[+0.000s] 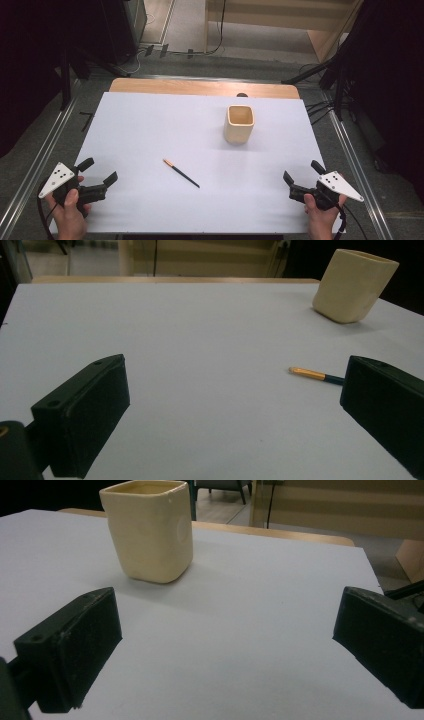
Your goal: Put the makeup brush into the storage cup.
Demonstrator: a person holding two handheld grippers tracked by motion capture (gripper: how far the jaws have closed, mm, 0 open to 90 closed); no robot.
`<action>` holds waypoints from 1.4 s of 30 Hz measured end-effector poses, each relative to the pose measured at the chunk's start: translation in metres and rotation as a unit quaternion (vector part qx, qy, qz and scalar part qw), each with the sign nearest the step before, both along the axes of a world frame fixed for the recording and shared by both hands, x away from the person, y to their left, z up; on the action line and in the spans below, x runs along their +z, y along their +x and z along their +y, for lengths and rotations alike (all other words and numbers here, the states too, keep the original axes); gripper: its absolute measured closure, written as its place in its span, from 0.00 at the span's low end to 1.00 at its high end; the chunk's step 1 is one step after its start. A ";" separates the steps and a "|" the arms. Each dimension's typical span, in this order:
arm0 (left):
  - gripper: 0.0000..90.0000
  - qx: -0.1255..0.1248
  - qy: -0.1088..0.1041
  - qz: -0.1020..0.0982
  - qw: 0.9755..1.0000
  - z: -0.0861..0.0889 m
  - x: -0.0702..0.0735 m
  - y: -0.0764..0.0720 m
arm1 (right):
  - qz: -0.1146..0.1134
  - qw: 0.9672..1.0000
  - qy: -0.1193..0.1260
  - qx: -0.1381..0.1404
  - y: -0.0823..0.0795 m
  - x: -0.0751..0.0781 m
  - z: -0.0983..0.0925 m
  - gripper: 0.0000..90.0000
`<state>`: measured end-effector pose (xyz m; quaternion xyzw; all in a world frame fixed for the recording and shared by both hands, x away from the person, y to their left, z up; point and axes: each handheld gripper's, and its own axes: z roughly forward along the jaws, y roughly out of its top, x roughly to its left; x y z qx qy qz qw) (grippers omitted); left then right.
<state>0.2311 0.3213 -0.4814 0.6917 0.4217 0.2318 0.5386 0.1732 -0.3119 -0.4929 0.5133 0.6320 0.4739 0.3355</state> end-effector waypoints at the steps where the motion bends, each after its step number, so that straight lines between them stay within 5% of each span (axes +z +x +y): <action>1: 0.00 0.000 0.000 -0.002 1.000 -0.001 0.001 0.000 | 0.001 1.000 0.001 0.000 0.000 0.000 0.000 0.00; 24: 0.00 -0.075 -0.001 -0.004 0.997 -0.040 0.016 0.014 | 0.006 1.000 -0.005 0.009 -0.001 0.001 0.005 0.00; 31: 0.00 -0.123 0.003 0.010 0.992 -0.058 0.022 0.027 | 0.007 1.000 -0.002 0.007 -0.002 0.001 0.003 0.00; 36: 0.00 -0.170 0.019 0.024 0.985 -0.077 0.028 0.037 | 0.009 1.000 -0.004 0.008 -0.002 0.001 0.003 0.00; 42: 0.00 -0.198 0.033 0.032 0.979 -0.091 0.031 0.045 | 0.011 1.000 -0.003 0.010 -0.001 0.001 0.003 0.00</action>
